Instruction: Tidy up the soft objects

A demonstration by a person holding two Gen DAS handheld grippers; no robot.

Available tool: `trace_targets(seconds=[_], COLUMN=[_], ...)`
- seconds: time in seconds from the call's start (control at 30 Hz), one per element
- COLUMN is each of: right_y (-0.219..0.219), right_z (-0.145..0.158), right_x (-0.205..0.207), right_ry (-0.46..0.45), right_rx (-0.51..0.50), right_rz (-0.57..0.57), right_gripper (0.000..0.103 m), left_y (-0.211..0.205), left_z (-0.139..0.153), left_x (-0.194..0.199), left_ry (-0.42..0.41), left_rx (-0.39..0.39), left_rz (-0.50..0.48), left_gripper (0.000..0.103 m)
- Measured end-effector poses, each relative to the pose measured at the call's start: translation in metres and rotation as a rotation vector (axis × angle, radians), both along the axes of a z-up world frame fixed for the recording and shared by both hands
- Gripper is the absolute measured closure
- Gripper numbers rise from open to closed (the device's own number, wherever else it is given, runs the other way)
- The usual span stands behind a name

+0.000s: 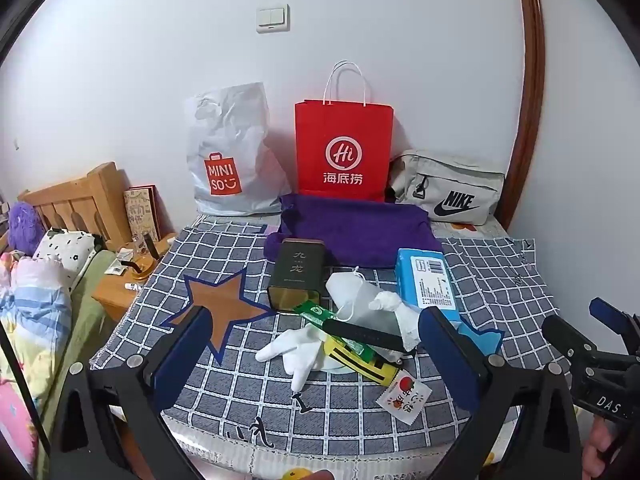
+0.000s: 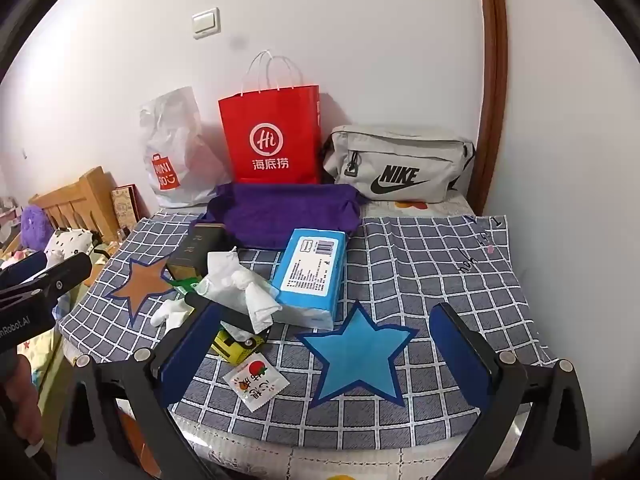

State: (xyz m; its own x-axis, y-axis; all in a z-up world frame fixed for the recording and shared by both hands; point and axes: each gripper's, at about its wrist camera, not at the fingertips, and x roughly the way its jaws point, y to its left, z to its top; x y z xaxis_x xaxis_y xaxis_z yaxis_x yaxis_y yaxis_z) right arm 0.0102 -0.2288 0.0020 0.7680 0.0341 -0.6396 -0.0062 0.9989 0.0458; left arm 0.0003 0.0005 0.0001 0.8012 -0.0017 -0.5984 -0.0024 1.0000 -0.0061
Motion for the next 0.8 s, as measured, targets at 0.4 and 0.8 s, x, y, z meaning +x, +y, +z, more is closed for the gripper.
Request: trace_targets(seconds=[0.4, 0.8], right_y=[0.001, 0.0], right_z=[0.005, 0.013], right_x=[-0.01, -0.015], right_ry=[-0.006, -0.018], right_rx=[0.005, 0.012], right_rz=[0.003, 0.011], right_gripper=[0.0, 0.0], left_y=[-0.001, 0.006], left_z=[0.006, 0.008], left_x=[-0.011, -0.015], left_ry=[-0.015, -0.023], left_rx=[-0.005, -0.016], left_rz=[-0.006, -0.01], left_gripper=[0.0, 0.0])
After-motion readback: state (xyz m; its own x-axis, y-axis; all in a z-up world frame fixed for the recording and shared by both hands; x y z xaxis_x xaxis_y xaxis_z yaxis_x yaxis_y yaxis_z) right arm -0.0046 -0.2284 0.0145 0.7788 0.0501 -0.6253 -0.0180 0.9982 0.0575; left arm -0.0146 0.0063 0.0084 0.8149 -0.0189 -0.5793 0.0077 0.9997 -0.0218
